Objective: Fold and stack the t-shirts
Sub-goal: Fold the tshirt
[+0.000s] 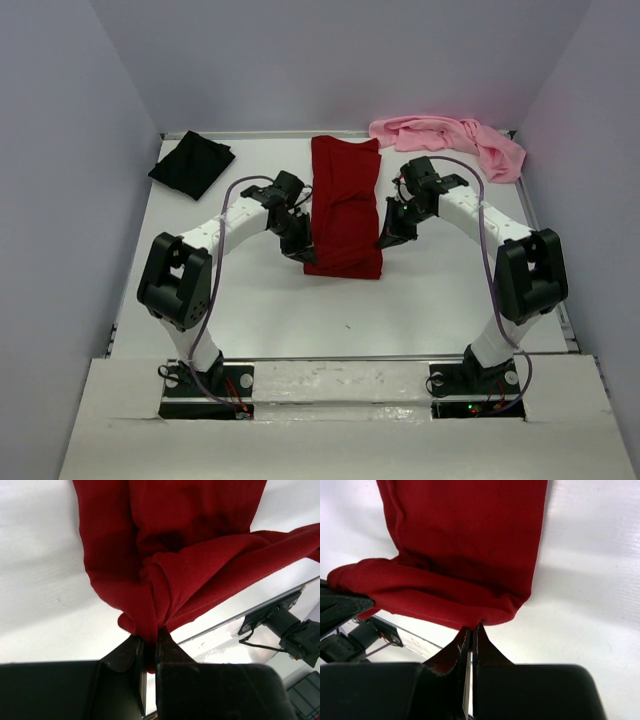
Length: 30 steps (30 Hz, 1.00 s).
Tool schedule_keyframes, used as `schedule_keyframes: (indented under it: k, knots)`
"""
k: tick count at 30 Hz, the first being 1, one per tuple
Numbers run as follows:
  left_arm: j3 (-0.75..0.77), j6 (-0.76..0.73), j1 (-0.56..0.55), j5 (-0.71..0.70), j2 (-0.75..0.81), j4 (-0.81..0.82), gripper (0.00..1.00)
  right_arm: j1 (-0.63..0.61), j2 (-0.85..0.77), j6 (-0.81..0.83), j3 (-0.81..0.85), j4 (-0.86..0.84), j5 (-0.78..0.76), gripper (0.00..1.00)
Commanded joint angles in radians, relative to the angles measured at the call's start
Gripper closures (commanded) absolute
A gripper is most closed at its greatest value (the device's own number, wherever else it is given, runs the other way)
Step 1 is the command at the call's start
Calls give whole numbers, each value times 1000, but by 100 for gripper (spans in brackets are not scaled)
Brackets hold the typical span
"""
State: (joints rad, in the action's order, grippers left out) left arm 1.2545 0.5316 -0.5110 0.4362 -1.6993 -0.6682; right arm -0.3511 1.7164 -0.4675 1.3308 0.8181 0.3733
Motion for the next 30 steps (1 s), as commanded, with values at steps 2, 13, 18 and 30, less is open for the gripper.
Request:
schedule_keyframes:
  k: [2,13,18,30]
  knots:
    - [59,-45,12,-43,-45,-28,98,23,17,24,51,-48,-48,100]
    - [128,-56,25,-82,-97,-31,100,41,51,30,76,-80,-73,100]
    - [200,-64,48,-90,-129,-44,100,50,69,33,102,-82,-73,100]
    - [223,-53,60,-48,-186,-5,100,50,143,26,154,-106,-85,100]
